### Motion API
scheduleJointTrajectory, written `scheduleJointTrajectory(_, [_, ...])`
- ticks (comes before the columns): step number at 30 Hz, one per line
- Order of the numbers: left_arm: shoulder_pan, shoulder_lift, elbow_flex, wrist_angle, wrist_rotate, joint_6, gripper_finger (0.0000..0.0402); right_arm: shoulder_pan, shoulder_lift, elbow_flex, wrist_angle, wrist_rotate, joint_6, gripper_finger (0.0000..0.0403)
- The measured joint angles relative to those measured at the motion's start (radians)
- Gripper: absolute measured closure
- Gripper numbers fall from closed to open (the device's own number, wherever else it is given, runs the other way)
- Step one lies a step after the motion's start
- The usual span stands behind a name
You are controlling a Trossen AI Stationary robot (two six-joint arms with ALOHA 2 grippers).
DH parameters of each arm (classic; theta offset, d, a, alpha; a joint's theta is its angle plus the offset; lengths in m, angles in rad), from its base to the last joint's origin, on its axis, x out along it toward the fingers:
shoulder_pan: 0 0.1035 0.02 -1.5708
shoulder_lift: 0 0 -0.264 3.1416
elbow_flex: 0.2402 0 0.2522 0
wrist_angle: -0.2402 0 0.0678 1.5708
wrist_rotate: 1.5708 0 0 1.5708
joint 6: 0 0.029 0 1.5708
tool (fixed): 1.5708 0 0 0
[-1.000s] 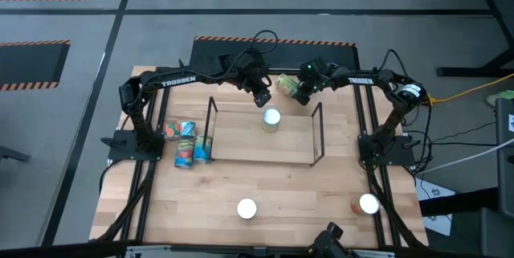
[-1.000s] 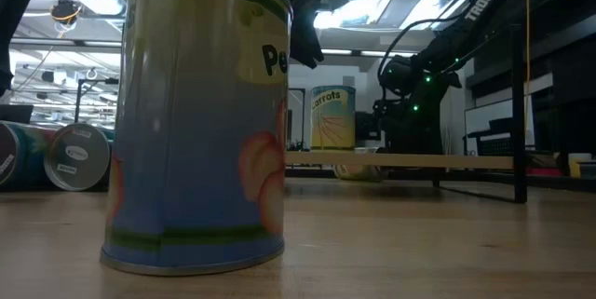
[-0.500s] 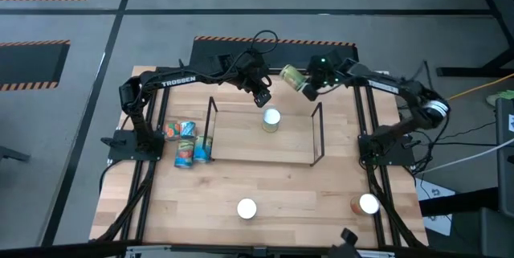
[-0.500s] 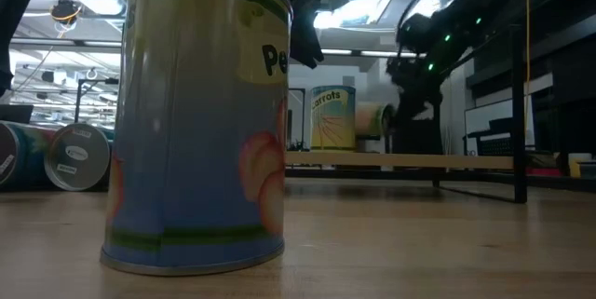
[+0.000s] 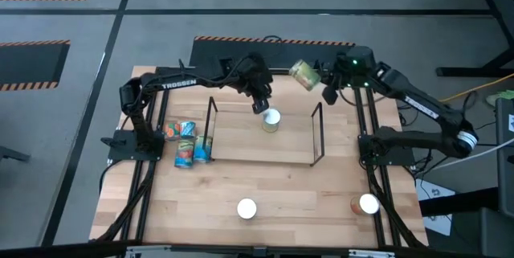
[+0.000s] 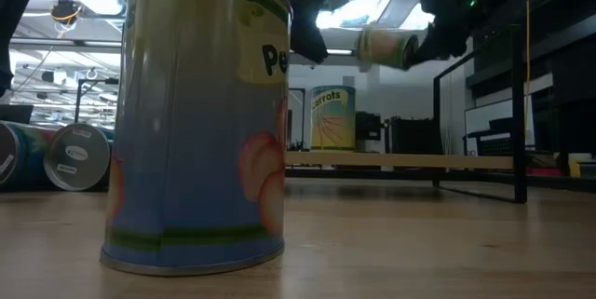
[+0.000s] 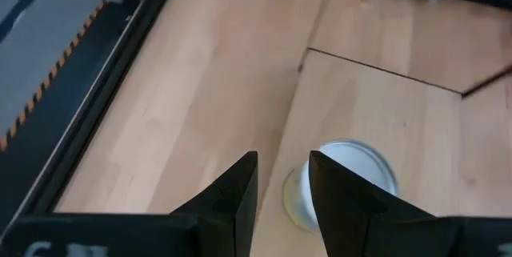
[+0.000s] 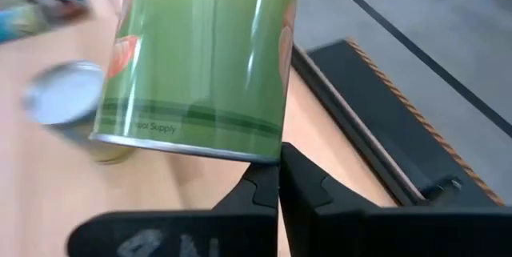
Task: Pick and place cans onto a shelf
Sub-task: Put the canned oranges on the shelf
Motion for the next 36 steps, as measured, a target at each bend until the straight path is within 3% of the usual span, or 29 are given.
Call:
scheduleJointTrajectory(11, [-0.110,0.000,0.000,0.013,0.000,0.216,0.0295,0.123,-0.174,-0.094,-0.010,-0.019,0.022,0.0403])
scheduleJointTrajectory(25, [-0.195,0.000,0.000,0.332,-0.004,0.218,0.0295,0.211,-0.318,-0.179,-0.039,-0.020,-0.006,0.0403])
scheduleJointTrajectory(36, [-0.196,0.000,0.000,0.429,-0.005,0.217,0.0295,0.235,-0.322,-0.179,-0.041,-0.019,-0.007,0.0403])
